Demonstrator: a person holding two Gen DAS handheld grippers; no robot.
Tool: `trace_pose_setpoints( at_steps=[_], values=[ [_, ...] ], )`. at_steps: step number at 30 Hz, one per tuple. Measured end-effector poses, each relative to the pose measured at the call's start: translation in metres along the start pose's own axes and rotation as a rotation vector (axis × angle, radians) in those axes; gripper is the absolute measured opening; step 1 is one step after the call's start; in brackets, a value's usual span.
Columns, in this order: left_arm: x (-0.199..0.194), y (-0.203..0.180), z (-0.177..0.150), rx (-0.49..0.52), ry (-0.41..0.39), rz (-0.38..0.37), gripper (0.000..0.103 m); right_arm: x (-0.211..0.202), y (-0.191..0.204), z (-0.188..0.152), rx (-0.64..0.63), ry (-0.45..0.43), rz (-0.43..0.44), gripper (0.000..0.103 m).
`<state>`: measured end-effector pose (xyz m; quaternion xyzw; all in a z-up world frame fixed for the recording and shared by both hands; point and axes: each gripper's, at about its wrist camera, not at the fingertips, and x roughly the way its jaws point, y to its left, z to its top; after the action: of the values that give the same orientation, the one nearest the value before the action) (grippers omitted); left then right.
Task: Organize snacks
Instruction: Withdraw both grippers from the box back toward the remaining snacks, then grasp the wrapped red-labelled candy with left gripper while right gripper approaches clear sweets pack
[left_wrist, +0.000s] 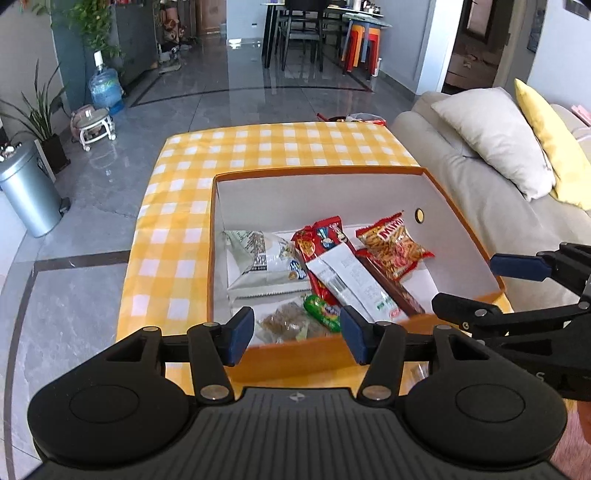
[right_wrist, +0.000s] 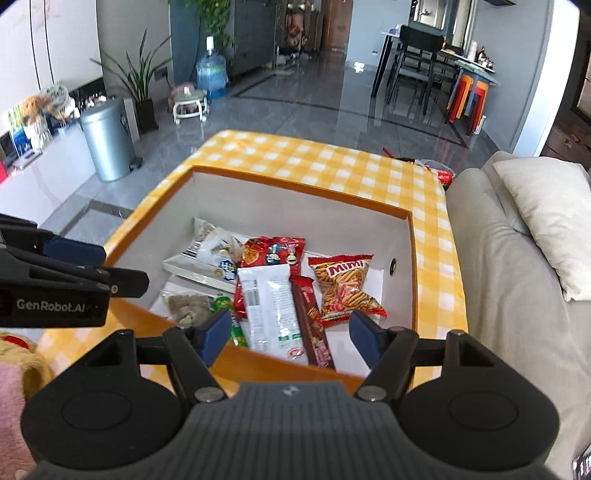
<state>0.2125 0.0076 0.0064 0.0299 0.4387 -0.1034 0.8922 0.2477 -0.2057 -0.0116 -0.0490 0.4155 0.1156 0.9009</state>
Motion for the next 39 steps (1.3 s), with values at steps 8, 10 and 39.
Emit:
trace_pose_setpoints(
  at_steps=[8,10,39],
  values=[
    [-0.019,-0.009,-0.032,0.022,0.014,-0.034,0.065,-0.034,0.009,-0.037,0.055,-0.022,0.002,0.076],
    [-0.021,-0.013,-0.042,0.036,0.032,-0.049,0.065,-0.039,0.01,-0.048,0.068,-0.01,0.004,0.076],
    [0.006,-0.055,-0.113,0.107,0.231,-0.231,0.065,-0.02,-0.027,-0.172,0.342,0.341,0.031,0.064]
  ],
)
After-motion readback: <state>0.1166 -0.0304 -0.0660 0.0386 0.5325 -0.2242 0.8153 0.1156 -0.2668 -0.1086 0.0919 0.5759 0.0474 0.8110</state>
